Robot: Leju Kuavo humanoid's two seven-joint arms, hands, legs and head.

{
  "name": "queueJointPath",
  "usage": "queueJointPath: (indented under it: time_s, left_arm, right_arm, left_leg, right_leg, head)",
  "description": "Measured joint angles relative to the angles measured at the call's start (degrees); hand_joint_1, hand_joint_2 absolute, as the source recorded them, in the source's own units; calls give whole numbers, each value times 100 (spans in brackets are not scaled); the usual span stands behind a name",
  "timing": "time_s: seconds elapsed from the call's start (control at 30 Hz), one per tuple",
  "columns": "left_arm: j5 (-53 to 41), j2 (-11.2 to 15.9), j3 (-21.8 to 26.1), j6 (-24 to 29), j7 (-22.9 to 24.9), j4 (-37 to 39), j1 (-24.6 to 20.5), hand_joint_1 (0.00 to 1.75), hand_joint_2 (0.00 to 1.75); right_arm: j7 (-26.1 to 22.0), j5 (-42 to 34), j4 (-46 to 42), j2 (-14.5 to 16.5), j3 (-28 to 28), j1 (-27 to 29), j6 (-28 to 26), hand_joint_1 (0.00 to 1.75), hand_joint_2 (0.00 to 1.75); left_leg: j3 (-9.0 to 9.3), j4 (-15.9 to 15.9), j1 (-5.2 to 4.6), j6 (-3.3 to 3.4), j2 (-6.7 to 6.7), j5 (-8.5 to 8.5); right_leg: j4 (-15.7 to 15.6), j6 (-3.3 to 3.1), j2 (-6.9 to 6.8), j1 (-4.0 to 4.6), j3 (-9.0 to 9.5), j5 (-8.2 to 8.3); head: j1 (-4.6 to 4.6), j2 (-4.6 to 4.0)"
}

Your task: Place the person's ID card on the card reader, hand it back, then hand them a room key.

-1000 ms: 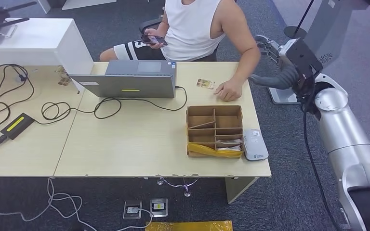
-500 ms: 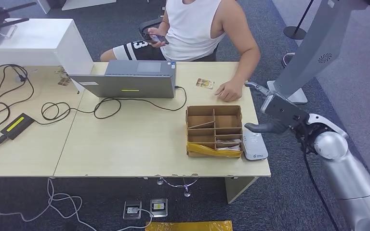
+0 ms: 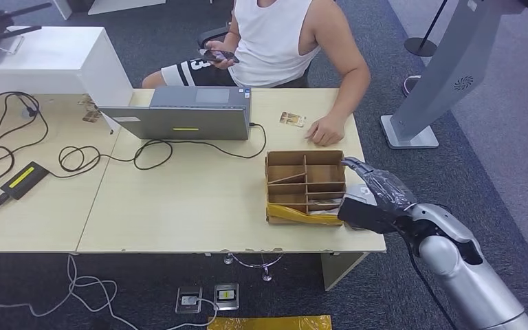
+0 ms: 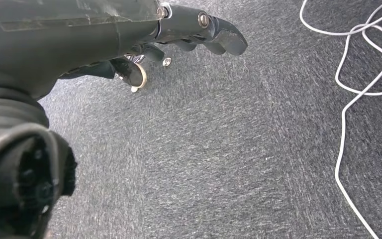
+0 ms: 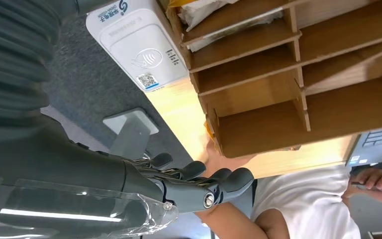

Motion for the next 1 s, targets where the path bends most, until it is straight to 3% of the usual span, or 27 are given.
queueJointPath:
  time_s: [0.17, 0.43, 0.67, 1.0]
  left_arm:
    - [-31, -25, 0, -2, 21, 0, -1, 0, 0]
    - [-121, -61, 0, -30, 81, 0, -15, 0, 0]
    - [-234, -113, -2, -37, 170, 0, -87, 0, 0]
    - [-267, -140, -3, -33, 191, 0, -119, 0, 0]
  right_arm:
    - [-113, 638, 240, 61, 130, 40, -402, 0, 175]
    - [-246, 961, 729, 190, 261, 71, -943, 0, 175]
    - [-461, 1349, 1095, 388, 257, 107, -1929, 0, 175]
    - [-601, 1408, 1474, 668, 261, 189, -2254, 0, 175]
  left_leg:
    - [0, 0, 0, 0, 0, 0]
    - [0, 0, 0, 0, 1, 0]
    - [0, 0, 0, 0, 1, 0]
    - [0, 0, 0, 0, 1, 0]
  right_leg:
    - [0, 0, -1, 0, 0, -1]
    - [0, 0, -1, 0, -1, -1]
    - [0, -1, 0, 1, -1, -1]
    - [0, -1, 1, 0, -2, -1]
  head:
    - [1, 0]
    - [-1, -1]
    - [0, 0]
    - [1, 0]
